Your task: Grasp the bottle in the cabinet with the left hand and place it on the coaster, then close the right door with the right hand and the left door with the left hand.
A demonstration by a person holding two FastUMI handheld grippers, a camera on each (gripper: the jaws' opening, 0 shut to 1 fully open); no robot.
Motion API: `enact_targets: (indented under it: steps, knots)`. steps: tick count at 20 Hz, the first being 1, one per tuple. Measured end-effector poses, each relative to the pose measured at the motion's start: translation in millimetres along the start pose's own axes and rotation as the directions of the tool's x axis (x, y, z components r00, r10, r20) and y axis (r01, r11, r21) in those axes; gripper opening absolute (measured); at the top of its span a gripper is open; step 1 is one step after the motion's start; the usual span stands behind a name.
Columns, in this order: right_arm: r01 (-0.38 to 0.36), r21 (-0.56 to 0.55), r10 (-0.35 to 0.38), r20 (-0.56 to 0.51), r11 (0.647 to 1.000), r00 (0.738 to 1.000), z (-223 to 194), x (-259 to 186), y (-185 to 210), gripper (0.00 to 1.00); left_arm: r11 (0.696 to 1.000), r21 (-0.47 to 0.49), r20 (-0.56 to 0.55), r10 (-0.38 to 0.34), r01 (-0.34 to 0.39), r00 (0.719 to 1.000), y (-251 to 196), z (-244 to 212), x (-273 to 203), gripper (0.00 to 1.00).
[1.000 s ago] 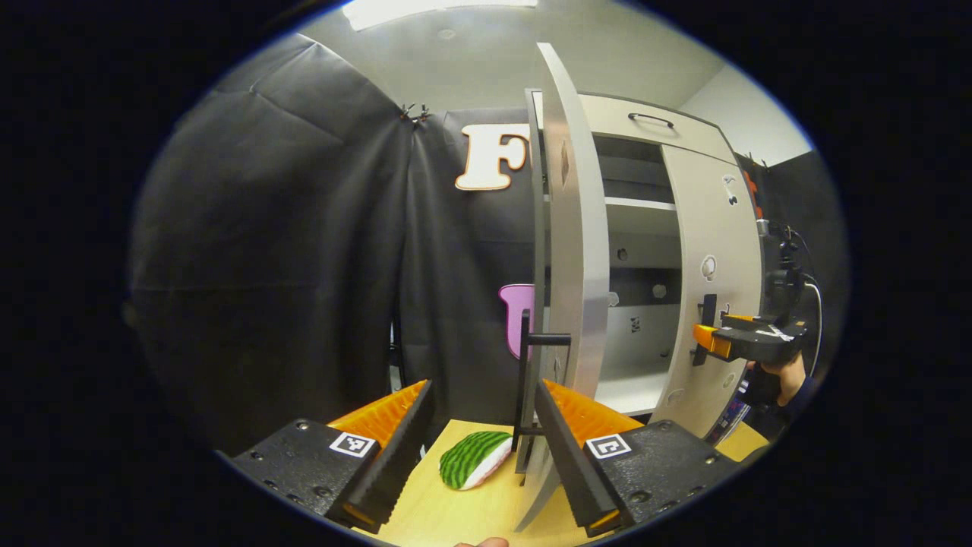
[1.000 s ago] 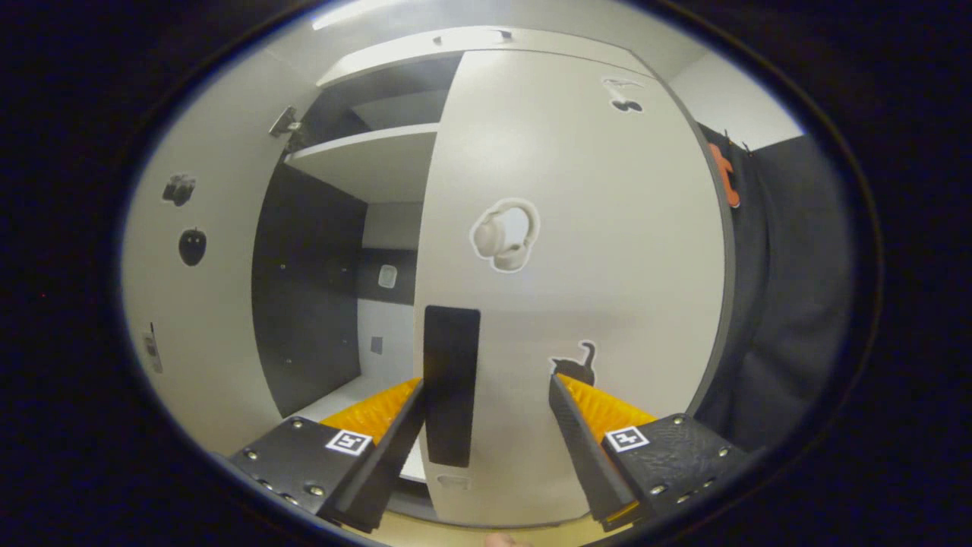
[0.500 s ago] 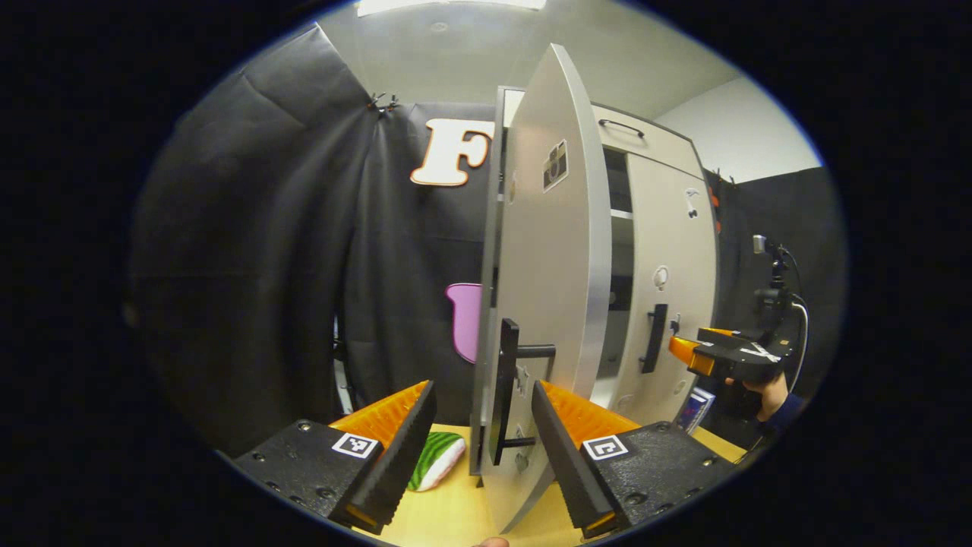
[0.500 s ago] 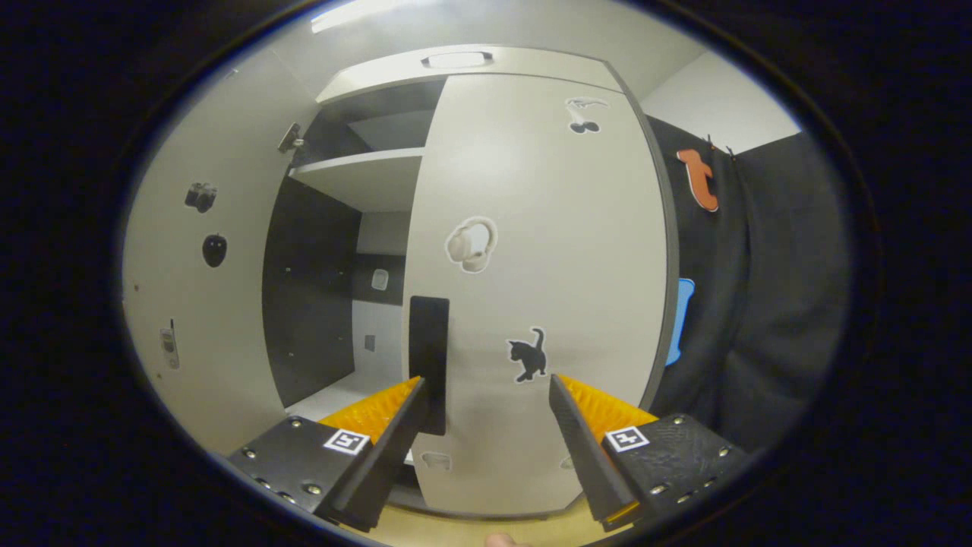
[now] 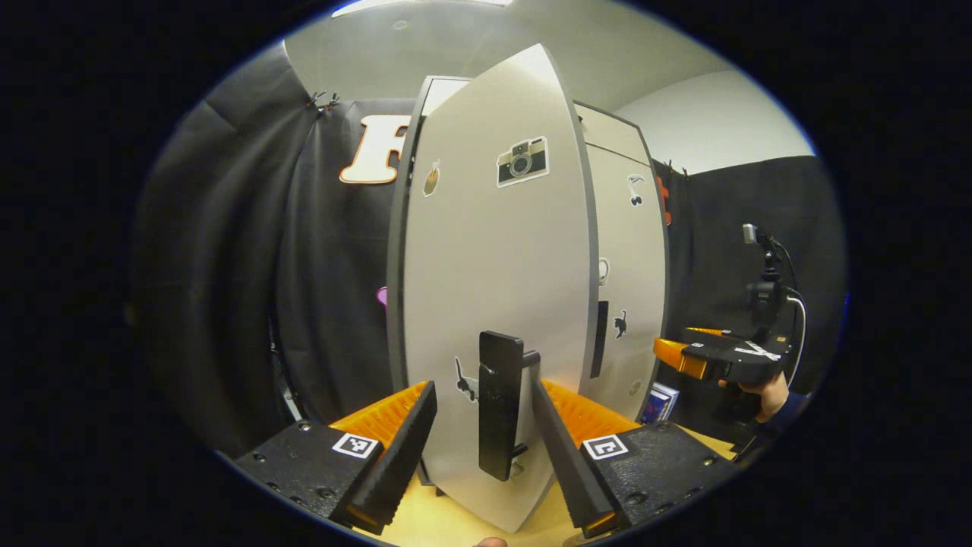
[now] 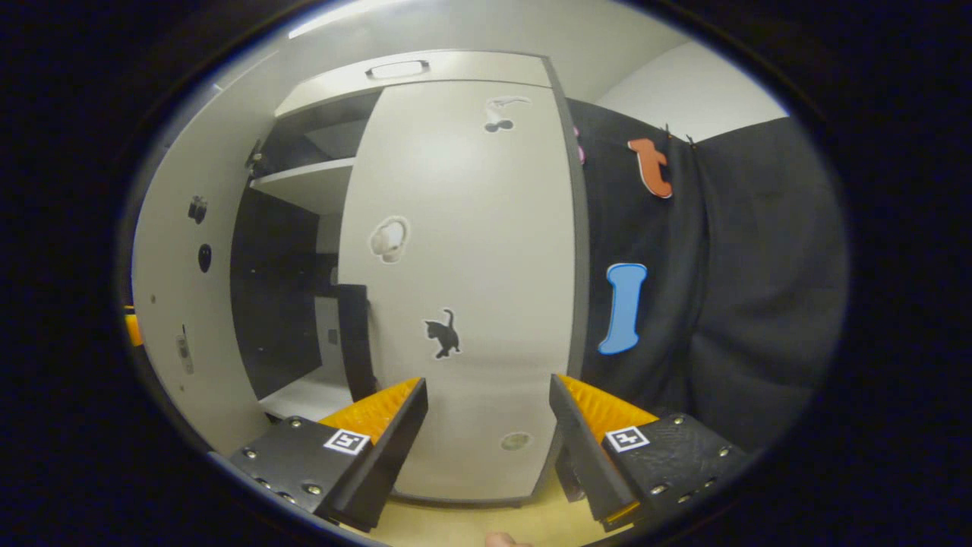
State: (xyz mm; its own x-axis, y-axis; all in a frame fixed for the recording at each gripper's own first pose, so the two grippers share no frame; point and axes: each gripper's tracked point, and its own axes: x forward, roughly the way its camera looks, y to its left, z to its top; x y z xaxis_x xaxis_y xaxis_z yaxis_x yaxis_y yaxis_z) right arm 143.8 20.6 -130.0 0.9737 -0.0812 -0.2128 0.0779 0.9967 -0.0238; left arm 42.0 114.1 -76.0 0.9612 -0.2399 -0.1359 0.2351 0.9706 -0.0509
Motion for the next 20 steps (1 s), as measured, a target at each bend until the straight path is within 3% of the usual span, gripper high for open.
enact_targets:
  steps: [6,8,11,20]
  knots:
    - [0.089,0.047,-0.088,-0.021,0.995,0.996,-3,-15,-60,0.97,1.000,0.006,-0.010,-0.019,0.019,1.000,-17,-7,30,0.84]
    - [0.113,0.052,-0.112,-0.022,0.992,0.994,-3,-19,-75,0.97,0.999,0.005,-0.010,-0.046,0.046,0.999,-27,-9,42,0.88]
    - [0.140,0.063,-0.139,-0.020,0.988,0.990,-2,-26,-94,0.97,0.998,0.011,-0.011,-0.063,0.063,0.998,-36,-11,59,0.86]
    - [0.200,0.068,-0.198,-0.025,0.978,0.980,-5,-40,-136,0.97,0.998,0.026,-0.014,-0.050,0.051,0.999,-47,-14,99,0.97]
